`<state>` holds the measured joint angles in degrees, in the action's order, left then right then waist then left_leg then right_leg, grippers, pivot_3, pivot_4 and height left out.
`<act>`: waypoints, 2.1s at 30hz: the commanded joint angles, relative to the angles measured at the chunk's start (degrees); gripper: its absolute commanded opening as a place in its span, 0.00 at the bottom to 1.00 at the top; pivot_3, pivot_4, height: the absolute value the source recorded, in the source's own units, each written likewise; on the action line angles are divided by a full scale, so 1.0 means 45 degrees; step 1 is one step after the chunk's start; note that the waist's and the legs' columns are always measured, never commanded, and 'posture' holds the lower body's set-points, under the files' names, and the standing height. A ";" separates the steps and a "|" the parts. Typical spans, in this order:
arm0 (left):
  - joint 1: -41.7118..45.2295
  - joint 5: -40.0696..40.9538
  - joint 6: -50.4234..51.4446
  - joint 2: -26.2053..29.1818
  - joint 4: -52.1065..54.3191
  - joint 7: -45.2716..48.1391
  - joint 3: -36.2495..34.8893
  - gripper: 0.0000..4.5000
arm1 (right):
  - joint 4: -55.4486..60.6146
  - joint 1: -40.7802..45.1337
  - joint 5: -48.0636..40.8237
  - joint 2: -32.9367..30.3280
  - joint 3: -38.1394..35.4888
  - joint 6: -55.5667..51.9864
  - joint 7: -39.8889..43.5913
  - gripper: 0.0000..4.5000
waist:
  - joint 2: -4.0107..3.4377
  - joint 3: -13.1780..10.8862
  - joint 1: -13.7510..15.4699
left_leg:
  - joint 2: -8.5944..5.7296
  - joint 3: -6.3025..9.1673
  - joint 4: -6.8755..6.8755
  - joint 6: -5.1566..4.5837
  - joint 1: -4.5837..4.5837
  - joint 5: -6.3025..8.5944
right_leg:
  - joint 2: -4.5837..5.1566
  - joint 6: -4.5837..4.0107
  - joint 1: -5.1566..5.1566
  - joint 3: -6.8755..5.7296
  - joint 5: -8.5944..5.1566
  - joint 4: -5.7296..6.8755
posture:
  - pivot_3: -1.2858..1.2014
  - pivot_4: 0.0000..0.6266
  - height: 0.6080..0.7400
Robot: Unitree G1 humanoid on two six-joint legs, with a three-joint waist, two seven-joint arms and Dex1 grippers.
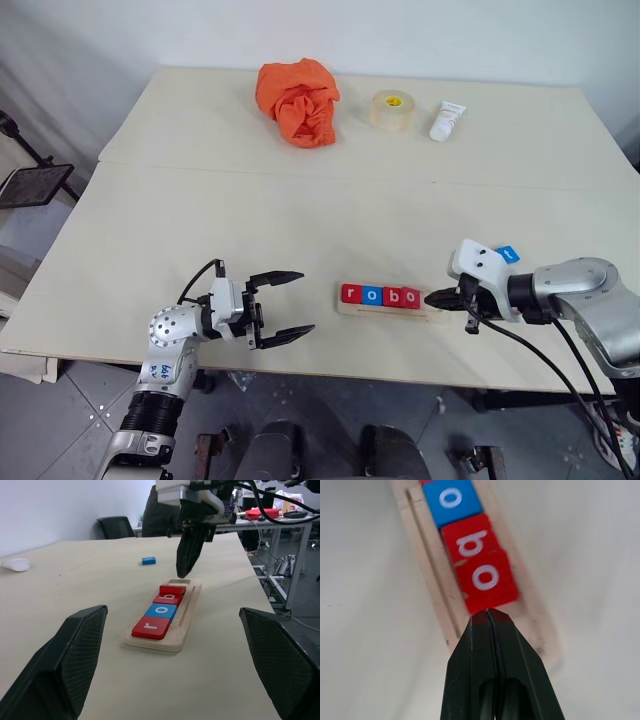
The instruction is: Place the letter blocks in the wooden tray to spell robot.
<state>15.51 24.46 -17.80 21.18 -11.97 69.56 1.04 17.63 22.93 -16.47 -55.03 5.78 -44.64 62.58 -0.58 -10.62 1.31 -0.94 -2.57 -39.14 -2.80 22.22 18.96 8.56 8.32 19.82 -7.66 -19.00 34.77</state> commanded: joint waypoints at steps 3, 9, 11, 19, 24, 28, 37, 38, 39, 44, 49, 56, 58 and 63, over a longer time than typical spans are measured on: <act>0.0148 -0.0044 -0.0180 -0.0069 0.0189 -0.0065 0.0026 1.00 | 0.0498 0.0608 -0.0532 0.0288 -0.0248 -0.0246 -0.0285 0.00 | 0.0000 0.0000 -0.0005 | 0.0002 0.0001 0.0000 0.0000 0.0000 0.0000 | -0.0001 0.0000 -0.0001 -0.0002 0.0000 0.0000 | 0.52 0.24 1.00; -0.0082 0.0000 -0.0104 0.0018 0.0525 -0.0093 0.0006 1.00 | -0.0068 0.1138 -0.0321 0.1396 0.0538 0.0202 -0.0710 0.00 | 0.0000 0.0000 -0.0015 | 0.0001 0.0001 0.0000 0.0000 0.0000 0.0000 | -0.0002 0.0000 0.0002 -0.0002 0.0000 0.0002 | 0.52 0.24 1.00; -0.0164 0.0026 -0.0075 0.0065 0.0631 -0.0108 -0.0023 1.00 | -0.0192 0.1228 -0.0284 0.1574 0.0650 0.0266 -0.0782 0.00 | 0.0000 0.0000 0.0004 | -0.0001 0.0001 0.0000 0.0000 0.0001 0.0000 | -0.0001 0.0000 0.0002 -0.0001 0.0000 0.0004 | 0.52 0.24 1.00; -0.0359 0.0038 -0.0020 0.0161 0.0878 -0.0192 -0.0056 1.00 | -0.0265 0.0961 -0.0275 0.1539 0.0797 0.0409 -0.0805 0.00 | 0.0000 0.0000 -0.0013 | -0.0004 0.0008 0.0000 0.0000 0.0002 0.0000 | 0.0000 0.0000 0.0000 -0.0002 0.0000 0.0003 | 0.52 0.24 1.00; -0.0255 0.0026 -0.0041 0.0130 0.0765 -0.0185 -0.0038 1.00 | -0.0287 0.0576 -0.0094 0.1101 0.0636 0.0602 -0.0792 0.00 | 0.0000 0.0000 0.0009 | -0.0009 0.0009 0.0000 -0.0001 0.0003 0.0000 | 0.0002 0.0001 -0.0001 -0.0001 0.0000 0.0003 | 0.52 0.24 1.00; -0.0054 -0.0004 -0.0079 0.0036 0.0569 -0.0167 0.0013 1.00 | -0.0246 0.0499 -0.0116 0.1003 0.0521 0.0628 -0.0837 0.00 | 0.0000 0.0000 -0.0004 | -0.0003 0.0008 0.0000 0.0000 0.0001 0.0000 | -0.0002 0.0001 -0.0001 -0.0003 0.0000 0.0003 | 0.52 0.24 1.00; 0.0131 -0.0030 -0.0148 -0.0094 0.0314 -0.0100 0.0072 1.00 | 0.0163 0.0566 -0.0662 0.1157 -0.0166 0.0409 -0.1048 0.00 | 0.0000 0.0000 0.0000 | -0.0005 0.0008 0.0000 -0.0001 0.0002 0.0000 | 0.0000 0.0001 -0.0002 -0.0002 0.0000 0.0003 | 0.52 0.24 1.00; 0.0168 -0.0036 -0.0151 -0.0114 0.0288 -0.0114 0.0080 1.00 | 0.0127 0.0590 -0.0660 0.1215 -0.0150 0.0439 -0.1077 0.00 | 0.0000 0.0000 0.0005 | -0.0005 0.0008 0.0000 -0.0001 0.0002 0.0000 | 0.0000 0.0001 -0.0002 -0.0003 0.0000 0.0003 | 0.52 0.24 1.00; 0.0193 -0.0040 -0.0156 -0.0124 0.0265 -0.0119 0.0084 1.00 | 0.0106 0.0617 -0.0689 0.1296 -0.0148 0.0482 -0.1107 0.00 | 0.0000 0.0000 0.0006 | -0.0005 0.0009 0.0000 -0.0001 0.0002 0.0000 | 0.0000 0.0001 -0.0002 -0.0003 0.0000 0.0003 | 0.52 0.24 1.00; 0.0208 -0.0046 -0.0172 -0.0126 0.0235 -0.0107 0.0071 1.00 | -0.0073 0.0770 -0.0769 0.1736 0.0066 0.0530 -0.1276 0.00 | 0.0000 0.0000 -0.0005 | -0.0005 0.0008 0.0000 -0.0001 0.0002 0.0000 | 0.0000 0.0001 -0.0001 -0.0002 0.0000 0.0003 | 0.52 0.24 1.00; 0.0143 -0.0057 -0.0170 -0.0105 0.0313 -0.0149 0.0056 1.00 | -0.0661 0.0704 -0.0419 0.2077 0.0497 0.0802 -0.1410 0.00 | 0.0000 0.0000 0.0000 | -0.0006 0.0008 0.0000 -0.0001 0.0002 0.0000 | 0.0000 0.0000 -0.0001 -0.0003 0.0000 0.0003 | 0.52 0.24 1.00; 0.0035 -0.0045 -0.0190 -0.0024 0.0367 -0.0158 -0.0008 1.00 | -0.0645 0.0235 -0.0367 0.1658 0.0263 0.0934 -0.1317 0.00 | 0.0000 0.0000 0.0009 | -0.0008 0.0009 0.0000 -0.0001 0.0002 0.0000 | 0.0000 0.0001 -0.0002 -0.0003 0.0000 0.0003 | 0.52 0.24 1.00; 0.0028 -0.0033 -0.0207 -0.0003 0.0326 -0.0128 -0.0023 1.00 | -0.0404 0.0105 -0.0486 0.1419 0.0010 0.0761 -0.1282 0.00 | 0.0000 0.0000 0.0003 | -0.0009 0.0009 0.0000 -0.0001 0.0002 0.0000 | 0.0002 0.0001 -0.0002 -0.0002 0.0000 0.0003 | 0.52 0.24 1.00; 0.0188 -0.0047 -0.0256 -0.0054 0.0111 -0.0080 0.0028 1.00 | -0.0340 -0.0170 -0.0491 0.1012 -0.0153 0.0870 -0.1202 0.00 | 0.0000 0.0000 0.0001 | -0.0005 0.0008 0.0000 -0.0001 0.0001 0.0000 | -0.0001 0.0001 -0.0003 -0.0003 0.0001 0.0003 | 0.52 0.24 1.00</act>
<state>15.94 24.31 -18.05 21.04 -11.91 68.98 1.10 14.21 22.49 -18.20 -49.39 6.85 -41.38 56.78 -0.58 -10.62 1.31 -0.96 -2.53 -39.14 -2.80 22.23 18.95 8.56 8.33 19.80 -7.67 -19.00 34.78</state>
